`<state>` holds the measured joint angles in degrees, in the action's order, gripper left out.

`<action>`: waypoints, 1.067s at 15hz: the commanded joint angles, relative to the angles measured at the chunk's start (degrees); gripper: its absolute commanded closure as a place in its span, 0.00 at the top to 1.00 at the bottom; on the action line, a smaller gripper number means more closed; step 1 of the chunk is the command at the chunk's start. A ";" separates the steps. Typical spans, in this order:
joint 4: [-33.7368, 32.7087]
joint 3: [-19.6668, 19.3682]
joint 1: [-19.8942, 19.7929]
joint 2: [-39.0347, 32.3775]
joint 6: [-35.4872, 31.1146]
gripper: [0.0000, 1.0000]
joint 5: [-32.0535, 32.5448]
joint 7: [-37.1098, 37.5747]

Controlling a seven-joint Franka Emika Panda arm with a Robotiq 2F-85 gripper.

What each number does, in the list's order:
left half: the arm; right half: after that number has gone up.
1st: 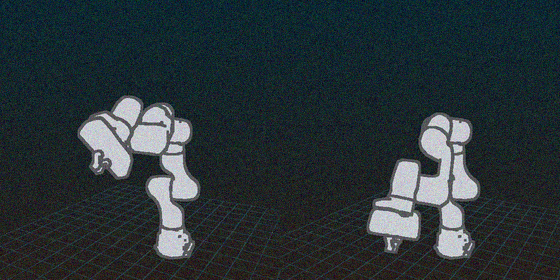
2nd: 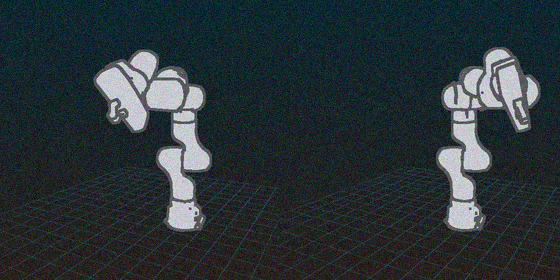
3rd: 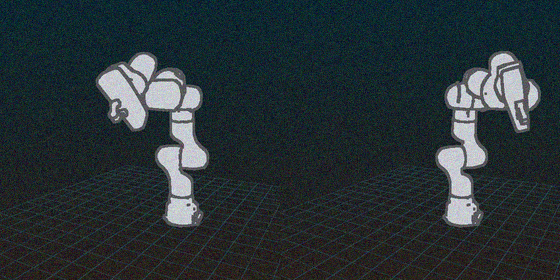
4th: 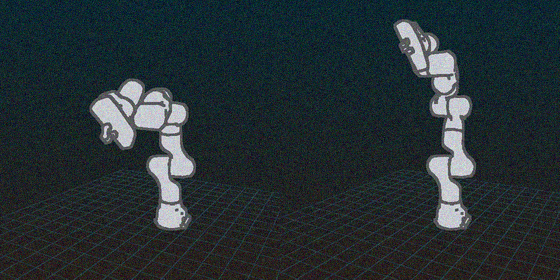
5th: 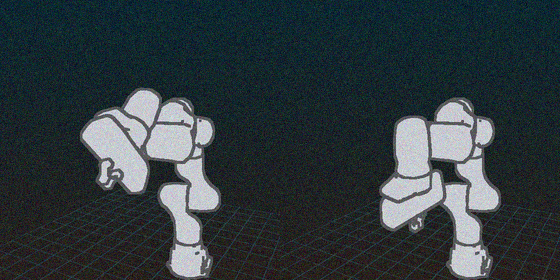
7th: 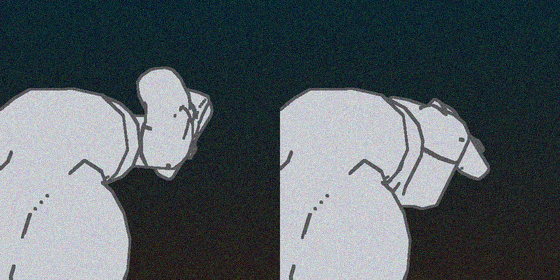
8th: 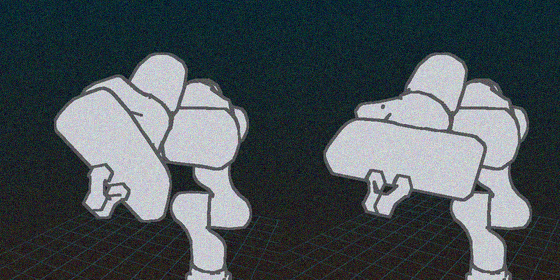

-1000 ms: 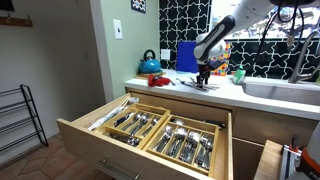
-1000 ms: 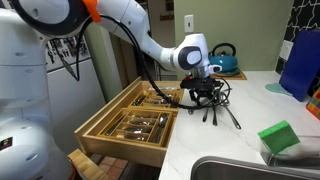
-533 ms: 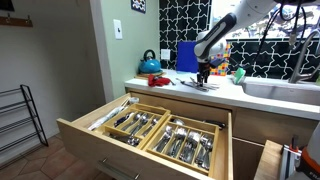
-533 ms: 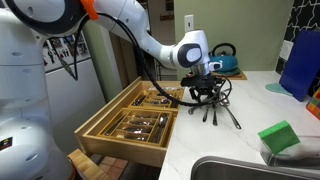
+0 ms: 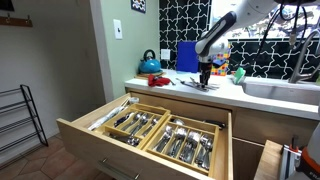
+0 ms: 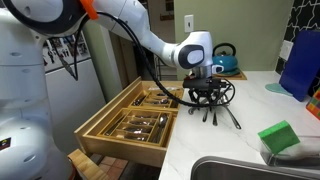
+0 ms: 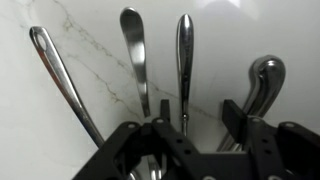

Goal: Slide the silver bread knife a little to the left, pick up the silver fork from the kitchen counter and put it in the open drawer in the second cutlery compartment from the right

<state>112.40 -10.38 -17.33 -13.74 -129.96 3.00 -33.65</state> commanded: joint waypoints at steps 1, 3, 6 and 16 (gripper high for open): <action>-1.29 0.32 -0.97 -0.91 1.73 0.55 -2.08 -2.07; -1.79 0.40 -1.28 -1.43 1.69 0.48 -3.01 -2.13; -3.18 0.59 -1.61 -2.34 1.91 0.47 -4.60 -2.19; -7.28 0.89 -1.94 -5.54 4.55 0.09 -5.15 -1.80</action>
<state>107.19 -10.37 -18.07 -17.81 -127.90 -0.66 -34.13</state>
